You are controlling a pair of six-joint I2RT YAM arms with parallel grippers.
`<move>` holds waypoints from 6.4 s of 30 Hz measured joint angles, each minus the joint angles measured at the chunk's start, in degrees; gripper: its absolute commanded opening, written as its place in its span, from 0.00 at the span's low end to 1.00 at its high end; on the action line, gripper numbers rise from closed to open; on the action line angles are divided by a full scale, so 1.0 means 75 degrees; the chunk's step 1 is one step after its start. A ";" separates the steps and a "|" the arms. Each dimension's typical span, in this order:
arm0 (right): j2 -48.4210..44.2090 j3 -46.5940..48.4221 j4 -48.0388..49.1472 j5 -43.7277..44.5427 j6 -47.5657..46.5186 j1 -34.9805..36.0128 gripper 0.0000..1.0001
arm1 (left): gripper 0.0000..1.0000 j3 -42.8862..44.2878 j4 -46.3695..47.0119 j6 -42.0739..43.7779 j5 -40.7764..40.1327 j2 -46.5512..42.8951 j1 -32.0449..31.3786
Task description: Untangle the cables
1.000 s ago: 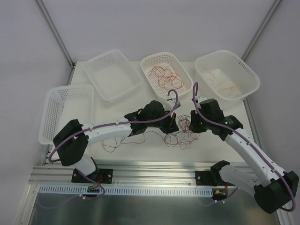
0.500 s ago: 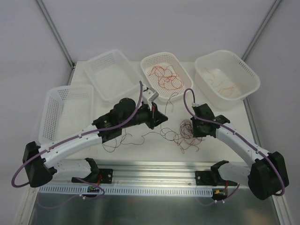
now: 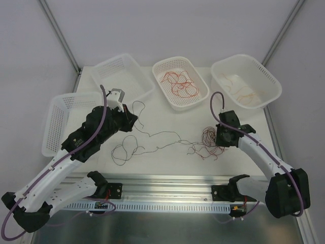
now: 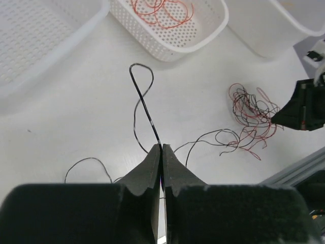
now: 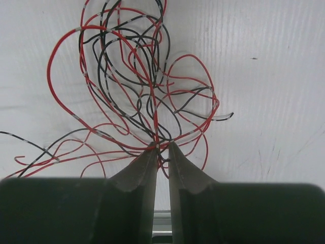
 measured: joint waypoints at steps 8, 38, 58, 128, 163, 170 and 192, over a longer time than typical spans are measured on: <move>-0.0571 0.0268 -0.0341 -0.0020 -0.0026 -0.0017 0.29 | 0.19 -0.0015 -0.0545 -0.0114 -0.0321 0.1055 0.0041; 0.1871 0.1871 0.0851 -0.3255 -0.3383 0.2766 0.61 | 0.84 -0.1827 0.0545 -0.1160 0.0833 0.1609 -0.0224; 0.3797 0.2719 0.0839 -0.2920 -0.4409 0.3398 0.17 | 0.82 -0.2742 0.0667 -0.2736 0.0551 0.1378 -0.0224; -0.3952 0.1784 0.0638 -0.1105 -0.3200 0.3372 0.01 | 0.00 -0.0868 0.2637 -0.4132 -0.0746 0.6595 -0.0055; -0.1396 0.0128 -0.0061 0.0784 -0.0510 0.2145 0.88 | 0.50 -0.1338 0.0597 -0.2576 -0.1134 0.2527 0.0545; -0.1396 0.0192 -0.0003 0.0134 -0.0522 0.2197 0.91 | 0.99 -0.2087 -0.0507 -0.3372 -0.1043 0.1384 0.0545; -0.1329 -0.0047 0.0595 -0.0682 -0.0539 0.2570 0.97 | 0.99 -0.3331 -0.0935 -0.5572 -0.1116 0.1786 0.0545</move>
